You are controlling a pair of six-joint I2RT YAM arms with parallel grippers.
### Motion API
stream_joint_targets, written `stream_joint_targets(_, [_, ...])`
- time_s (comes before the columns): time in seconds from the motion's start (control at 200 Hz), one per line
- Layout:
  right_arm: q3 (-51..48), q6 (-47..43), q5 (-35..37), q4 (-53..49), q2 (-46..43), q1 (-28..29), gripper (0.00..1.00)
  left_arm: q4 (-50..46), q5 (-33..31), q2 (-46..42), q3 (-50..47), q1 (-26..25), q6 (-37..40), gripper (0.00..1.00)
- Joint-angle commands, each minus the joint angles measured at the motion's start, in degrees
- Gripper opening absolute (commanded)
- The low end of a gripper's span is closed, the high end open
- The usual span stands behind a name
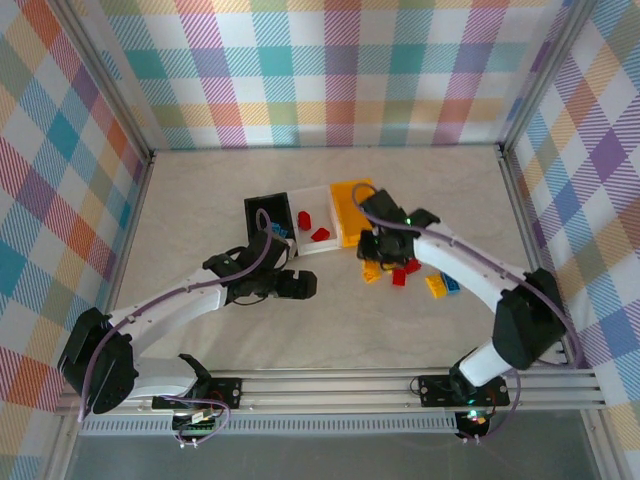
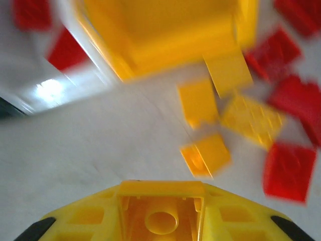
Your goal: Sort the legos into containers by color
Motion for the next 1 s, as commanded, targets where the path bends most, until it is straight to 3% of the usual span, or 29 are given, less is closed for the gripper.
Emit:
stream_joint_targets(0.0, [8.77,-6.48,0.85,-0.52,7.88,-2.61,0.3,0.29,0.25,-2.29,-1.89,-0.69,-1.41,0.93])
stream_joint_targets(0.285, [24.77,-11.21,-3.59,2.42,26.98,-6.9,0.31,-1.46,-0.83,-4.44,-2.79,-0.71,-1.69,0.93])
stream_joint_targets(0.38, [27.21,-12.83,-3.43,2.64,29.91,-6.94,0.37,-1.49,-1.0,-4.16,-2.81,-0.68,-1.57,0.93])
stream_joint_targets(0.44, [27.24,-13.79,-3.31,3.44,29.91,-6.94,0.49,-1.43,-0.83,-3.77,-2.75,-0.71,-1.5,0.93])
stream_joint_targets(0.525, [25.32,-14.85,-3.51,5.36,27.46,-6.94,0.57,-0.84,-0.4,-2.82,-2.47,-0.73,-1.43,0.93])
stream_joint_targets(0.68, [19.84,-14.56,-3.05,3.65,18.13,-6.94,0.59,0.64,0.62,-0.25,-1.14,-0.88,-1.3,0.93])
stream_joint_targets(0.895, [-0.56,-10.61,1.52,-3.29,-0.49,-6.99,0.58,3.11,1.22,2.22,-0.4,-1.68,-1.58,0.93])
stream_joint_targets(0.995, [-10.03,-10.34,0.03,-0.38,-5.84,-7.27,0.58,4.74,1.92,5.09,0.76,-2.43,-1.55,0.93])
